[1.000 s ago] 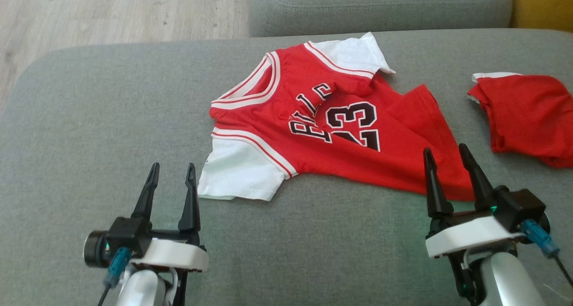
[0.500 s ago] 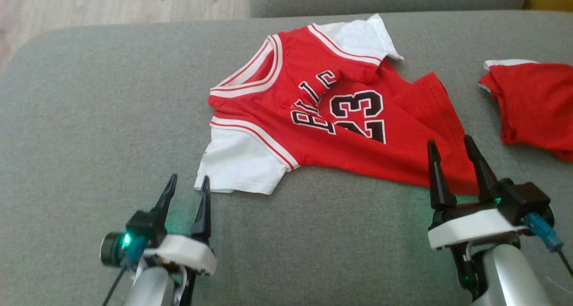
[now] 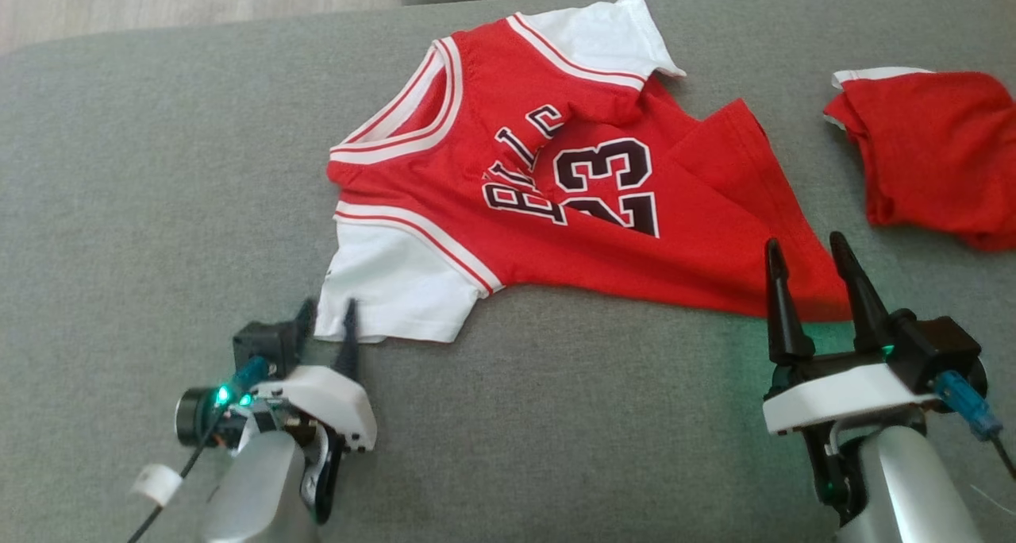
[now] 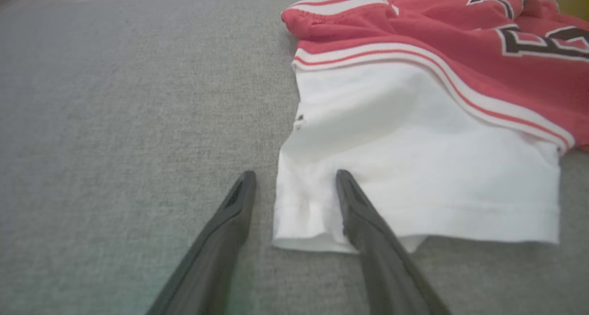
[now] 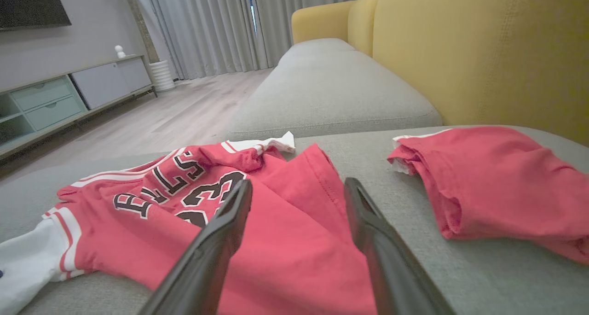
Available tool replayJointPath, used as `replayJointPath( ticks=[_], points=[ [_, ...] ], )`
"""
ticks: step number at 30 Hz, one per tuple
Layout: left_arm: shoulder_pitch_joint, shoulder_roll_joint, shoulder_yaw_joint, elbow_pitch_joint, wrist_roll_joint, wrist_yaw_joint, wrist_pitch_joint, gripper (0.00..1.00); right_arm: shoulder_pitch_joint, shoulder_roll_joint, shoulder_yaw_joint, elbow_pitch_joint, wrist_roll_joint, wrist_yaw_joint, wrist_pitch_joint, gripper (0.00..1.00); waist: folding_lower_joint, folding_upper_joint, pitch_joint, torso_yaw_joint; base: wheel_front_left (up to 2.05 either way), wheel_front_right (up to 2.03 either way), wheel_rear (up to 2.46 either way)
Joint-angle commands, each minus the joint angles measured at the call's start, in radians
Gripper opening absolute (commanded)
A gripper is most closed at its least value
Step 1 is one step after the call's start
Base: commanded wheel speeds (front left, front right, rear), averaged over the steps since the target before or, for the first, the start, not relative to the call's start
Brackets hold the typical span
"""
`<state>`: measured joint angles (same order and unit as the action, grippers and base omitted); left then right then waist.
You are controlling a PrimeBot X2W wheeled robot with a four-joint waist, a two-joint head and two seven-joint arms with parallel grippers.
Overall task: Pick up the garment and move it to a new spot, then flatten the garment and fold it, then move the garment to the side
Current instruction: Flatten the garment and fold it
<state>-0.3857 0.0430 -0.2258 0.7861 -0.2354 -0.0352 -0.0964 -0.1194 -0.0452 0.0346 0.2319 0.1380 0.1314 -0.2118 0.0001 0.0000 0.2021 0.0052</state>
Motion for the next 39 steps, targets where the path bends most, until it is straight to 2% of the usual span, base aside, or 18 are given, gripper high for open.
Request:
replayJointPath(
  ticks=[1,5,12,20,24,32,39],
  points=[
    [-0.006,0.011,0.019,0.007,-0.009,-0.005,0.008,0.0,-0.039,-0.005,0.025,-0.026,-0.006,-0.001,-0.014,1.0,-0.0001,0.0,0.0,-0.003,0.0,0.0,0.0],
    [-0.026,0.015,0.039,-0.009,-0.03,-0.01,-0.066,0.0,-0.042,-0.005,0.019,-0.013,-0.005,-0.001,-0.016,1.0,-0.0001,0.0,-0.003,-0.006,0.0,0.0,0.0],
    [-0.045,0.033,0.091,-0.081,-0.047,0.017,-0.155,0.0,-0.025,-0.005,0.014,0.009,-0.013,-0.001,0.001,1.0,-0.0001,0.0,-0.008,-0.002,0.0,0.0,0.0],
    [0.011,0.036,0.124,-0.196,-0.033,0.026,-0.165,0.0,0.059,-0.005,-0.007,0.051,-0.026,-0.001,0.07,1.0,-0.0001,0.0,-0.02,0.008,0.0,0.0,0.0],
    [0.035,0.03,0.141,-0.243,-0.029,0.037,-0.165,0.0,0.075,-0.005,-0.048,0.077,-0.036,-0.001,0.091,1.0,-0.0001,0.0,-0.029,0.01,0.0,0.0,0.0],
    [0.061,0.018,0.144,-0.286,-0.017,0.04,-0.165,0.0,0.045,-0.005,-0.086,0.165,-0.066,-0.001,0.125,1.0,-0.0001,0.0,-0.035,0.024,0.0,0.0,0.0],
    [0.054,0.014,0.131,-0.28,-0.009,0.029,-0.165,0.0,-0.015,-0.005,-0.097,0.235,-0.07,-0.001,0.109,1.0,-0.0001,0.0,-0.023,0.038,0.0,0.0,0.0]
  ],
)
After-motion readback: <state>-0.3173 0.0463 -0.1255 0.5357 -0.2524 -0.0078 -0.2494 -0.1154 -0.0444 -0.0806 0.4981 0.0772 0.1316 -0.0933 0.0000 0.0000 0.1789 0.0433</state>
